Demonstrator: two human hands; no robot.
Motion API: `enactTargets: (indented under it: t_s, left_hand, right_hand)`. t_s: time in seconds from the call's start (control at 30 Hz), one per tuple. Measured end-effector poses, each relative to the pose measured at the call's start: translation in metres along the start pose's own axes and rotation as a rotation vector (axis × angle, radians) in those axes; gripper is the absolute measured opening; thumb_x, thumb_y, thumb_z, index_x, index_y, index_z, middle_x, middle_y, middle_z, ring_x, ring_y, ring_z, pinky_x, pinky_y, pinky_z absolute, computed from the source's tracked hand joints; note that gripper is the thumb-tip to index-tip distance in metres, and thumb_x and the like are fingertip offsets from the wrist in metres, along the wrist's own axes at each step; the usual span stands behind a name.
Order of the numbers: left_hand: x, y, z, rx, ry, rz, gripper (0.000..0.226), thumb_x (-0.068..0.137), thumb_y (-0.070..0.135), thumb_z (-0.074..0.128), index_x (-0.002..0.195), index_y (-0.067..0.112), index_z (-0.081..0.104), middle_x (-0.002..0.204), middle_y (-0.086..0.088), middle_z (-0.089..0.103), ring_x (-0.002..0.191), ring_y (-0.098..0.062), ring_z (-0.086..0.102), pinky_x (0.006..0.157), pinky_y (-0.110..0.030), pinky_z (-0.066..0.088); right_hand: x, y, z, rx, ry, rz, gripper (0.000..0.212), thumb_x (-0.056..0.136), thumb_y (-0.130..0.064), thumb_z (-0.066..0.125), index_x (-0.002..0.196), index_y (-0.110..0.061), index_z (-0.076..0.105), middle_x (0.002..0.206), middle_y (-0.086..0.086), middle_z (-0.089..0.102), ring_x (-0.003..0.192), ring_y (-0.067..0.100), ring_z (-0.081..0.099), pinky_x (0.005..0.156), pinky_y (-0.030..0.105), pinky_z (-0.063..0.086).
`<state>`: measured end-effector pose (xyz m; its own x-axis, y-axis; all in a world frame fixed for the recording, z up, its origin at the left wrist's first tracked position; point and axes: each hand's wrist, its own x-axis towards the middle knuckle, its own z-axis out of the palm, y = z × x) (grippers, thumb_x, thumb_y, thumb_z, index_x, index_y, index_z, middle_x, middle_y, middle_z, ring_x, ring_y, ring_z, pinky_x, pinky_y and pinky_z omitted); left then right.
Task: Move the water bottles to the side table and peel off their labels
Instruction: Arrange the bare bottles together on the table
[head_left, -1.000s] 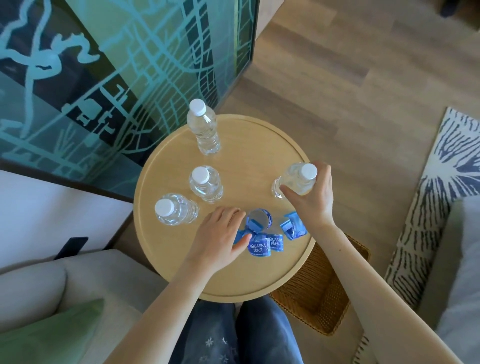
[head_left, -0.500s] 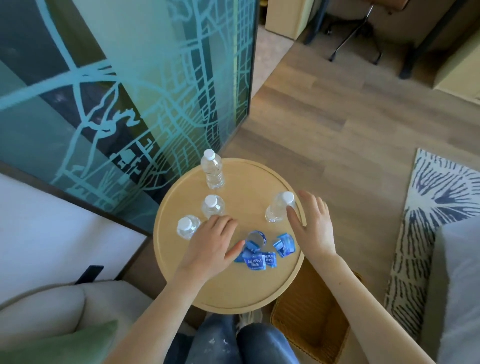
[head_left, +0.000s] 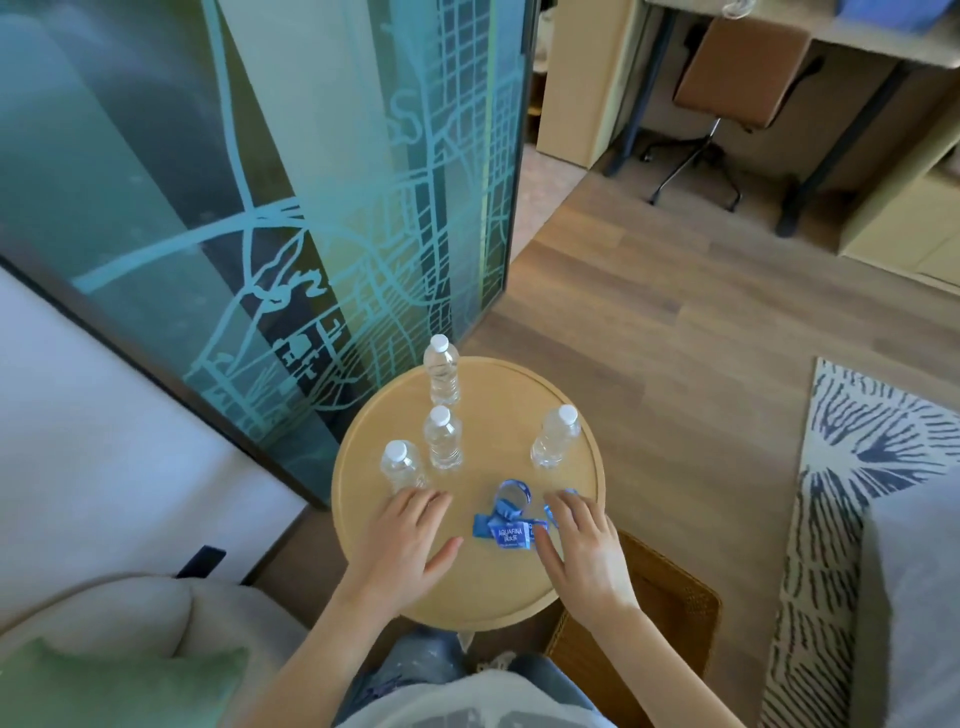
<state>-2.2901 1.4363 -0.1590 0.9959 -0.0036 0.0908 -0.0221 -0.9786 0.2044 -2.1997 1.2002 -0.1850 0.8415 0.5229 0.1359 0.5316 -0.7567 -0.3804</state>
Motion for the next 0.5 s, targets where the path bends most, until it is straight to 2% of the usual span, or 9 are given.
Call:
enactTargets:
  t_s: [0.07, 0.27, 0.37, 0.43, 0.5]
  left_hand:
    - [-0.016, 0.0, 0.003, -0.008, -0.014, -0.066, 0.055, 0.09, 0.05, 0.043, 0.115, 0.01, 0.071, 0.11, -0.001, 0.072, 0.099, -0.02, 0.069, 0.082, -0.035, 0.059]
    - [-0.033, -0.008, 0.0, 0.005, -0.051, -0.162, 0.053, 0.091, 0.049, 0.043, 0.114, 0.01, 0.07, 0.108, 0.0, 0.072, 0.098, -0.02, 0.069, 0.079, -0.034, 0.059]
    - [-0.027, -0.012, -0.004, -0.028, -0.042, -0.184, 0.047, 0.092, 0.046, 0.053, 0.118, 0.009, 0.067, 0.111, -0.001, 0.071, 0.102, -0.021, 0.067, 0.08, -0.034, 0.058]
    - [-0.022, -0.017, -0.006, -0.047, -0.026, -0.184, 0.042, 0.089, 0.039, 0.066, 0.118, 0.009, 0.067, 0.11, -0.001, 0.071, 0.1, -0.021, 0.067, 0.079, -0.033, 0.057]
    - [-0.016, -0.022, -0.008, -0.056, -0.004, -0.177, 0.04, 0.086, 0.036, 0.071, 0.115, 0.009, 0.068, 0.108, -0.001, 0.071, 0.098, -0.021, 0.067, 0.077, -0.033, 0.057]
  right_hand:
    - [-0.014, 0.001, 0.009, -0.012, -0.034, 0.018, 0.036, 0.09, -0.024, 0.074, 0.122, -0.008, 0.068, 0.118, 0.008, 0.071, 0.109, 0.032, 0.067, 0.089, 0.044, 0.057]
    - [-0.021, 0.001, 0.014, -0.014, -0.078, 0.048, 0.035, 0.093, -0.025, 0.069, 0.124, -0.009, 0.067, 0.119, 0.008, 0.07, 0.109, 0.031, 0.066, 0.088, 0.042, 0.055]
    - [-0.009, -0.004, 0.011, 0.013, -0.07, 0.059, 0.034, 0.094, -0.025, 0.069, 0.124, -0.009, 0.066, 0.12, 0.008, 0.07, 0.11, 0.031, 0.065, 0.089, 0.042, 0.054]
    - [0.0, -0.01, 0.01, 0.049, -0.082, 0.066, 0.034, 0.096, -0.026, 0.066, 0.126, -0.011, 0.064, 0.12, 0.007, 0.069, 0.112, 0.031, 0.064, 0.091, 0.041, 0.054]
    - [0.009, -0.016, 0.011, 0.101, -0.098, 0.061, 0.033, 0.098, -0.027, 0.063, 0.127, -0.012, 0.062, 0.12, 0.006, 0.068, 0.111, 0.03, 0.062, 0.091, 0.041, 0.054]
